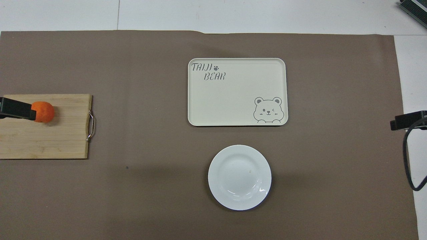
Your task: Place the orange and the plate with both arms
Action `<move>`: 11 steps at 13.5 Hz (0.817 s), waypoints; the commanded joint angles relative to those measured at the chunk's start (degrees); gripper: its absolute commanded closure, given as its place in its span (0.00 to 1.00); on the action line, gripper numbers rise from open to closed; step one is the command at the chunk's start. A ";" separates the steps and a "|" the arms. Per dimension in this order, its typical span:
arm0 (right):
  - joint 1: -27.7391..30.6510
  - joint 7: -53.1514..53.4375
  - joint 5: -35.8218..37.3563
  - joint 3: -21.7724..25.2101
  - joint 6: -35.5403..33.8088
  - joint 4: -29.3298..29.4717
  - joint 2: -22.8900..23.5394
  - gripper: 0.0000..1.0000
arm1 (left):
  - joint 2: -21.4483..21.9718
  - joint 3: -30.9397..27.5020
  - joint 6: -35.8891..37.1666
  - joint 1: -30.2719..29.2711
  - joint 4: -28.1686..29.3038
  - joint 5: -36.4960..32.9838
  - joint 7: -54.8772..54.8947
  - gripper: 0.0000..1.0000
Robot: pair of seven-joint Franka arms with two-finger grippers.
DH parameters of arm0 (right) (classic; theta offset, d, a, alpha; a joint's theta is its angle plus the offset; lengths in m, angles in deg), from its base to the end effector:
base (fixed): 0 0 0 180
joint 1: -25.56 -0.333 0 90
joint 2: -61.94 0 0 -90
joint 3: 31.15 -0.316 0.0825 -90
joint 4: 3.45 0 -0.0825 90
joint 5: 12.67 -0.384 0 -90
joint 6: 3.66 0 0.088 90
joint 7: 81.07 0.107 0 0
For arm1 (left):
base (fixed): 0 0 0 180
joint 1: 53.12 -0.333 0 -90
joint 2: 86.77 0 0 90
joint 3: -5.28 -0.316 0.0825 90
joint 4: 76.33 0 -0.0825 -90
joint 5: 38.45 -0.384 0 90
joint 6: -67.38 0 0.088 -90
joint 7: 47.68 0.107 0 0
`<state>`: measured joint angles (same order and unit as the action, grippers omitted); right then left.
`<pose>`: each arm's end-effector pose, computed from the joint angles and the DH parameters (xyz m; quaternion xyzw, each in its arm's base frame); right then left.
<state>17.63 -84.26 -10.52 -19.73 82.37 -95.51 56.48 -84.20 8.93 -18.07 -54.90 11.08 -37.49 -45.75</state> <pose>0.5165 -0.0413 0.6516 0.9999 -0.0033 -0.0064 0.0089 0.5321 -0.0202 0.6630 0.9994 -0.0338 0.0053 0.0069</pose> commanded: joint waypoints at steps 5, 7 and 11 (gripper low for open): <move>0.11 0.81 -0.14 -0.16 0.37 -0.76 -0.87 0.00 | 1.20 -0.31 -3.31 -0.06 3.99 0.10 0.44 0.00; 0.11 0.81 -0.22 -0.16 0.37 -0.76 -0.87 0.00 | 1.20 -0.31 -3.40 0.02 3.99 0.10 0.53 0.00; 0.11 0.81 -0.13 -0.16 0.37 -0.76 -0.87 0.00 | 1.12 -0.31 -4.19 -1.11 3.99 0.10 0.70 0.00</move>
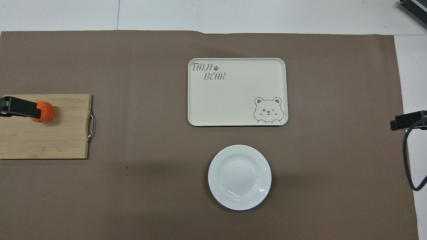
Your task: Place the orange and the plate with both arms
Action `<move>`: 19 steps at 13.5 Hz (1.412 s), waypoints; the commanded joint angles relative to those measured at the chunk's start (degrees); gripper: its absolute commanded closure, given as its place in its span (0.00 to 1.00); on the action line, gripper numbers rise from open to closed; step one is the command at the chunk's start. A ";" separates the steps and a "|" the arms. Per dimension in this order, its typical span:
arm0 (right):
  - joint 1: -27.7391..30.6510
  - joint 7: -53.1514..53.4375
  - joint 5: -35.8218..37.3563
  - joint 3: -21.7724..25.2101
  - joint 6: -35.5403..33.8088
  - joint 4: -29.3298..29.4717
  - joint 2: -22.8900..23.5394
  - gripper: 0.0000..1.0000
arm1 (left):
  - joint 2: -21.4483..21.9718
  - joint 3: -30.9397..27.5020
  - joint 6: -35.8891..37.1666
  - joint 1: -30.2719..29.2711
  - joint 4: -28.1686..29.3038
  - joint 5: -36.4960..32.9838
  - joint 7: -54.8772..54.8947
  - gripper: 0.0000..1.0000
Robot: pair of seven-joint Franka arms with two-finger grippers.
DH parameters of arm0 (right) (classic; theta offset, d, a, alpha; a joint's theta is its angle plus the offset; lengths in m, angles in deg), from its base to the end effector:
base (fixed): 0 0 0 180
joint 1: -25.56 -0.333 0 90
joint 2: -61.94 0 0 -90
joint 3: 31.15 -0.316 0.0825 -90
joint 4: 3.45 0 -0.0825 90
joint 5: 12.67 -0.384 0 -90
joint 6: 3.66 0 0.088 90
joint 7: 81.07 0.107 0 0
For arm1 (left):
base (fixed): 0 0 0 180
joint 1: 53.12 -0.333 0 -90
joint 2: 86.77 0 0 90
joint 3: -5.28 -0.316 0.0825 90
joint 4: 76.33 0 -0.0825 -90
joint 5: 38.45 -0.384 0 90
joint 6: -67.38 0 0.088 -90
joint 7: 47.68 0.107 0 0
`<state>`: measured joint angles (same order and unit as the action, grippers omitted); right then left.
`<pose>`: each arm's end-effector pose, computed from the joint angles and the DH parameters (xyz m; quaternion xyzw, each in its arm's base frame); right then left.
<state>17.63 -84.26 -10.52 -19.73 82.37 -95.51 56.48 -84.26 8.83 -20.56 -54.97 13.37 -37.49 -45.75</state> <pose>0.5165 -0.0413 0.6516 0.9999 -0.0033 -0.0064 0.0089 0.5372 -0.0186 0.6477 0.9994 -0.0320 0.0065 0.0070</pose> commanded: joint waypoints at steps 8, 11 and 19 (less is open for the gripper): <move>0.11 0.81 -0.22 -0.16 0.37 -0.76 -0.87 0.00 | 0.65 -0.21 -9.95 -5.96 7.94 0.01 6.24 0.00; 0.11 0.81 -0.22 -0.16 0.37 -0.76 -0.87 0.00 | -2.32 -0.21 -14.86 -8.94 8.03 0.01 10.79 0.00; 0.11 0.81 -0.13 -0.16 0.37 -0.76 -0.87 0.00 | -9.72 -0.21 -26.64 -13.17 11.27 -0.08 13.28 0.00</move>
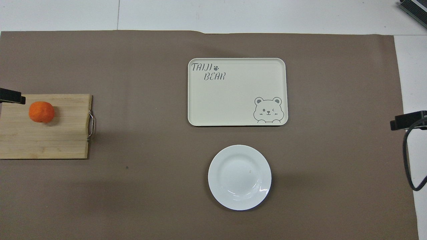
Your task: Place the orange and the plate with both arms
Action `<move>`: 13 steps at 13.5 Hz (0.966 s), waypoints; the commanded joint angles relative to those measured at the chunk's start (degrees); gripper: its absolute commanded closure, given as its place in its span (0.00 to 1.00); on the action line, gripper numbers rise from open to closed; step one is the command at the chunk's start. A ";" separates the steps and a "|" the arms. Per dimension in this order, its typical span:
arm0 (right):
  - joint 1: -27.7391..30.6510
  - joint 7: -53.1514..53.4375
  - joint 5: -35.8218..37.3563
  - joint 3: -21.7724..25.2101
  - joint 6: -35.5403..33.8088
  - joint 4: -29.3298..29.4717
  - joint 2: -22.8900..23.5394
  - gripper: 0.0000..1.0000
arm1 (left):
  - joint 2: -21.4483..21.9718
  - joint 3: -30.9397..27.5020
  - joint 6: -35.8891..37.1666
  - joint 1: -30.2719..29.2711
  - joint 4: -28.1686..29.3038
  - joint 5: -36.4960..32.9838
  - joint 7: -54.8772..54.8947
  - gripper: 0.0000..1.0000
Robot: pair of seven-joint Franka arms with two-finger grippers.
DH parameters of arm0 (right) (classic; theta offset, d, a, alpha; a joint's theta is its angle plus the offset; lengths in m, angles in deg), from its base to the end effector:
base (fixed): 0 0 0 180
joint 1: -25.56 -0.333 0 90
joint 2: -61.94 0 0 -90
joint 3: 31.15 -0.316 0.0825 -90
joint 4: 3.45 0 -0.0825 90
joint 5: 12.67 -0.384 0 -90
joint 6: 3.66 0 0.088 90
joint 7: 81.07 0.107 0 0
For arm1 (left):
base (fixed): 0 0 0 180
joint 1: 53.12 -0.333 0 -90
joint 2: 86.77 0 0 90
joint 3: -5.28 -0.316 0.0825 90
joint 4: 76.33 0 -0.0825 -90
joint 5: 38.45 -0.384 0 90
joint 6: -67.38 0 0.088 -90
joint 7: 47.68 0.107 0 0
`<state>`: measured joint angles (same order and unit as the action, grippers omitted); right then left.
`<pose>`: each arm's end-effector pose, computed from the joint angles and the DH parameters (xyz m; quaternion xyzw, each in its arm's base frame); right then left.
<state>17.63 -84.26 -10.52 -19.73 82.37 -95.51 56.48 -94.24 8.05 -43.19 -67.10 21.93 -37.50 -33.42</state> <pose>0.5165 -0.0413 0.6516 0.9999 -0.0033 -0.0064 0.0089 0.5998 0.1191 0.5118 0.9988 -0.0237 0.0437 0.0014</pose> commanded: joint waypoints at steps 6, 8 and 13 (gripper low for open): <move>0.11 0.81 -0.13 -0.16 0.37 -0.76 -0.87 0.00 | -5.44 0.57 -10.62 -1.04 5.09 -0.07 0.86 0.00; 0.11 0.81 -0.13 -0.16 0.37 -0.76 -0.87 0.00 | -8.25 0.57 -15.09 -1.13 5.71 -0.07 0.86 0.00; 0.11 0.81 -0.14 -0.16 0.37 -0.76 -0.87 0.00 | -10.11 0.39 -17.93 -0.96 6.32 -0.07 0.86 0.00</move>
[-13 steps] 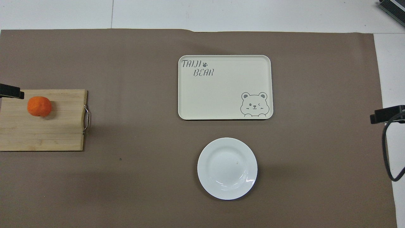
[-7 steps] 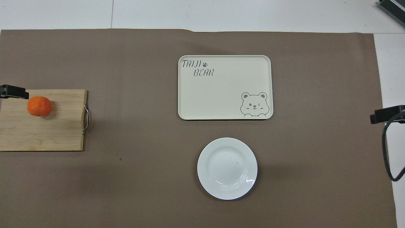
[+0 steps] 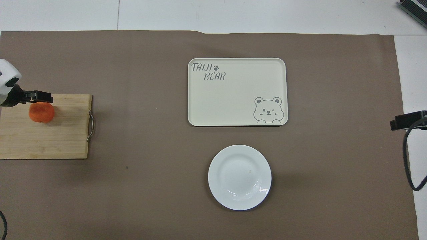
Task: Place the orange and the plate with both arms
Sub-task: 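Lower the left gripper onto the orange and close it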
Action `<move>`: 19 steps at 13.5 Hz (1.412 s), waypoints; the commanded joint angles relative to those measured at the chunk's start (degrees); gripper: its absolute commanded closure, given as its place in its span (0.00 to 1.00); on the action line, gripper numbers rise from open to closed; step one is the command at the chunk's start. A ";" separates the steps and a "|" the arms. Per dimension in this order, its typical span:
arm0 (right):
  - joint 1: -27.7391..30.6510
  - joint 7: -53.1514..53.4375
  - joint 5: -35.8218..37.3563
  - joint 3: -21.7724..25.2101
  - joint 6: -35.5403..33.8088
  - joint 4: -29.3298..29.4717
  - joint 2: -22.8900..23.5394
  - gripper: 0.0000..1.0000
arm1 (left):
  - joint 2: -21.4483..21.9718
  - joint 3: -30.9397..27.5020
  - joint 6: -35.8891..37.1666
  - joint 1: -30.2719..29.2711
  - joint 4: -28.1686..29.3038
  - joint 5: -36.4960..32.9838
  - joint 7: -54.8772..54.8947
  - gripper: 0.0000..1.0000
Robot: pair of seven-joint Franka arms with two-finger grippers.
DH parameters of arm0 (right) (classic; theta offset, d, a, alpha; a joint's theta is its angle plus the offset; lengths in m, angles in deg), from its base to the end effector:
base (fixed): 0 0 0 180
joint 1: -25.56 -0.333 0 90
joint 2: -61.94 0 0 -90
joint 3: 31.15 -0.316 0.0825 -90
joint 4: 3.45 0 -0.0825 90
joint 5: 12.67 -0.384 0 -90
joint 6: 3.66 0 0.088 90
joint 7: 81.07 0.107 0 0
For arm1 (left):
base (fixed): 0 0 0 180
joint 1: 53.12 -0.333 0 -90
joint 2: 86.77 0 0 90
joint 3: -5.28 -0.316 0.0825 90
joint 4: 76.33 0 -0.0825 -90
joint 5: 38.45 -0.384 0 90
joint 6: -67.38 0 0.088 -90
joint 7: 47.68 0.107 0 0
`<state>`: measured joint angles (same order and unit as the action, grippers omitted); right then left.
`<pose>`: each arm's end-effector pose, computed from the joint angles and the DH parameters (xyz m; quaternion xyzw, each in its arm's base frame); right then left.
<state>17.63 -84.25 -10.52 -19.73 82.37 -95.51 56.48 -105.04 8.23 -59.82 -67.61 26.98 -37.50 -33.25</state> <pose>0.5165 -0.0413 0.6516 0.9999 -0.0034 -0.0064 0.0089 0.6323 0.1310 0.3788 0.9985 -0.0188 0.0513 0.0034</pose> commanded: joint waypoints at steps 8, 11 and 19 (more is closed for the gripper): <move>0.11 0.81 -0.13 -0.16 0.37 -0.76 -0.87 0.00 | 1.04 0.12 -2.26 -1.24 4.62 -2.87 2.53 0.00; 0.11 0.81 -0.22 -0.16 0.37 -0.76 -0.87 0.00 | 0.95 0.12 -4.36 -1.24 5.93 -4.19 2.88 0.00; 0.11 0.81 -0.22 -0.16 0.37 -0.76 -0.87 0.00 | -0.81 0.12 -6.40 -2.99 6.38 -4.55 3.76 0.00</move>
<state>17.63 -84.25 -10.52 -19.73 82.37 -95.51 56.48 -106.24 7.90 -64.67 -70.00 32.29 -40.93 -29.82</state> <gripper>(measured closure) 0.000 0.000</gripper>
